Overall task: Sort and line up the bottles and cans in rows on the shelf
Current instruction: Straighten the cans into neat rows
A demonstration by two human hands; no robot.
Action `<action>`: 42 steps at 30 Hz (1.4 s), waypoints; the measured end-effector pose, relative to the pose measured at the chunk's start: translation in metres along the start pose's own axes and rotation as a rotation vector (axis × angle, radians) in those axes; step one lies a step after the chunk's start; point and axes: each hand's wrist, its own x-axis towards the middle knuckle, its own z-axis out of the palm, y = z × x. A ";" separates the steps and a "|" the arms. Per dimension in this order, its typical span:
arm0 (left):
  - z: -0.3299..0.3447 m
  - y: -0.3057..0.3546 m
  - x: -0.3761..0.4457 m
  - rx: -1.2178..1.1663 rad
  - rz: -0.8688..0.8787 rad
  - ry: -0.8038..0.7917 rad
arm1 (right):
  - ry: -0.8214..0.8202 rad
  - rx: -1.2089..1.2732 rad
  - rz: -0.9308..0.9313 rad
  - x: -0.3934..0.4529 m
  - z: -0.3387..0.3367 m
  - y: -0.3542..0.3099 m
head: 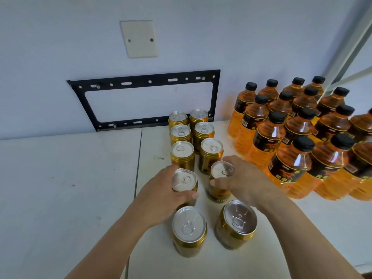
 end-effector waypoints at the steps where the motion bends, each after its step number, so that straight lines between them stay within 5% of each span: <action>1: 0.000 0.001 0.000 -0.010 0.002 0.001 | 0.003 0.001 0.000 -0.001 0.000 0.000; 9: 0.001 0.009 -0.002 -0.120 -0.057 0.008 | 0.078 0.110 -0.022 0.000 0.008 0.005; 16: 0.031 0.008 -0.070 -0.317 -0.080 0.401 | 0.208 0.354 -0.190 -0.060 0.020 0.048; 22: 0.071 -0.011 -0.093 -0.344 -0.003 0.351 | 0.092 0.337 -0.292 -0.074 0.045 0.075; 30: 0.056 -0.020 -0.083 -0.315 0.035 0.212 | 0.151 0.403 -0.305 -0.073 0.059 0.077; 37: 0.080 -0.023 -0.082 -0.488 0.049 0.338 | 0.184 0.378 -0.223 -0.074 0.083 0.093; 42: 0.070 -0.032 -0.076 -0.447 0.110 0.260 | 0.234 0.330 -0.236 -0.072 0.091 0.087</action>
